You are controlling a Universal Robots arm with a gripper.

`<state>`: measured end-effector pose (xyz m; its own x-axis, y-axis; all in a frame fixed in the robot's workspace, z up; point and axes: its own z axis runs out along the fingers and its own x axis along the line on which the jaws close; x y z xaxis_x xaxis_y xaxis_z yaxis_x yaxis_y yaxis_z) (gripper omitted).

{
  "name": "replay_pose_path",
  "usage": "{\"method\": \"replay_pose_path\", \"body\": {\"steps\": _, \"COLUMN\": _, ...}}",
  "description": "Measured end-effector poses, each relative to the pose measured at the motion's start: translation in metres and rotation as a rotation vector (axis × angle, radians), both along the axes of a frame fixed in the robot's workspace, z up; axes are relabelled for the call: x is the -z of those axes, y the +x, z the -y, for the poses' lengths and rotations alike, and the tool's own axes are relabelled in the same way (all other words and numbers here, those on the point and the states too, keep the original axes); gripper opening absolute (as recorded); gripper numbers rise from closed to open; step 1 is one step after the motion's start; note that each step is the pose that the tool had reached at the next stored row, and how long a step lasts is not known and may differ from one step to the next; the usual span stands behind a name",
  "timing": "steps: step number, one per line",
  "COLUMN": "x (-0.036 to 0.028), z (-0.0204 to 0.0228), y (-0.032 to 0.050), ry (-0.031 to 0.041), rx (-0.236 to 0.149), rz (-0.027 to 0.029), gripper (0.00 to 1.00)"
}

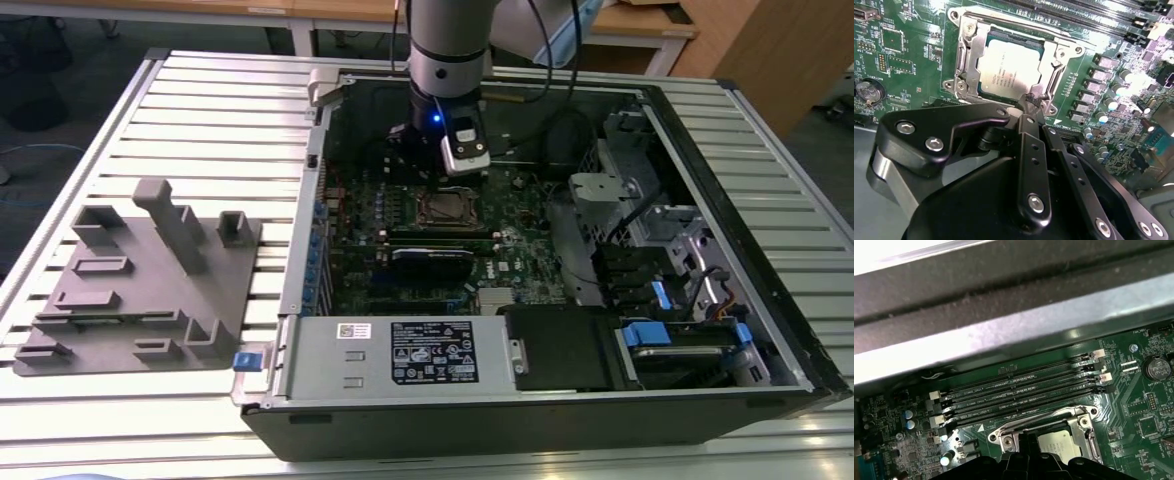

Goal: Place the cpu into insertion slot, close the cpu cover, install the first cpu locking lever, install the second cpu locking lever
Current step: 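Install the first cpu locking lever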

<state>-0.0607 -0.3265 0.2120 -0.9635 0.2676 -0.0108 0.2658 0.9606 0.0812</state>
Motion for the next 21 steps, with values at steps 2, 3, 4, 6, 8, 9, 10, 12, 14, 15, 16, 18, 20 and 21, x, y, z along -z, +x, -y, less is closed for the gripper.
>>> {"method": "replay_pose_path", "body": {"steps": 2, "x": 0.0000, "z": 0.0000, "y": 0.0012, "ry": 0.0000, "rx": 0.000, "rz": 0.0000, "gripper": 0.11}}
{"method": "replay_pose_path", "body": {"steps": 3, "x": 0.0001, "z": 0.0000, "y": 0.0020, "ry": 0.0001, "rx": 0.000, "rz": 0.0001, "gripper": 0.11}}
{"method": "replay_pose_path", "body": {"steps": 4, "x": 0.0002, "z": 0.0000, "y": 0.0027, "ry": 0.0001, "rx": 0.000, "rz": 0.0000, "gripper": 0.11}}
{"method": "replay_pose_path", "body": {"steps": 6, "x": 0.0003, "z": 0.0000, "y": 0.0045, "ry": 0.0006, "rx": 0.000, "rz": 0.0003, "gripper": 0.11}}
{"method": "replay_pose_path", "body": {"steps": 8, "x": 0.0004, "z": 0.0000, "y": 0.0068, "ry": 0.0008, "rx": 0.000, "rz": 0.0006, "gripper": 0.11}}
{"method": "replay_pose_path", "body": {"steps": 9, "x": 0.0004, "z": -0.0001, "y": 0.0083, "ry": 0.0008, "rx": 0.000, "rz": 0.0007, "gripper": 0.11}}
{"method": "replay_pose_path", "body": {"steps": 10, "x": 0.0004, "z": 0.0000, "y": 0.0093, "ry": 0.0009, "rx": 0.000, "rz": 0.0010, "gripper": 0.11}}
{"method": "replay_pose_path", "body": {"steps": 12, "x": 0.0005, "z": 0.0000, "y": 0.0106, "ry": 0.0009, "rx": 0.000, "rz": 0.0028, "gripper": 0.11}}
{"method": "replay_pose_path", "body": {"steps": 14, "x": 0.0006, "z": 0.0000, "y": 0.0116, "ry": 0.0008, "rx": 0.000, "rz": 0.0050, "gripper": 0.11}}
{"method": "replay_pose_path", "body": {"steps": 15, "x": 0.0007, "z": 0.0000, "y": 0.0120, "ry": 0.0008, "rx": 0.000, "rz": 0.0060, "gripper": 0.11}}
{"method": "replay_pose_path", "body": {"steps": 16, "x": 0.0008, "z": 0.0000, "y": 0.0120, "ry": 0.0009, "rx": 0.000, "rz": 0.0060, "gripper": 0.11}}
{"method": "replay_pose_path", "body": {"steps": 18, "x": 0.0008, "z": -0.0001, "y": 0.0121, "ry": -0.0017, "rx": 0.000, "rz": 0.0062, "gripper": 0.11}}
{"method": "replay_pose_path", "body": {"steps": 20, "x": 0.0008, "z": 0.0000, "y": 0.0121, "ry": -0.0146, "rx": 0.000, "rz": 0.0061, "gripper": 0.11}}
{"method": "replay_pose_path", "body": {"steps": 21, "x": 0.0007, "z": 0.0000, "y": 0.0121, "ry": -0.0211, "rx": 0.000, "rz": 0.0062, "gripper": 0.11}}
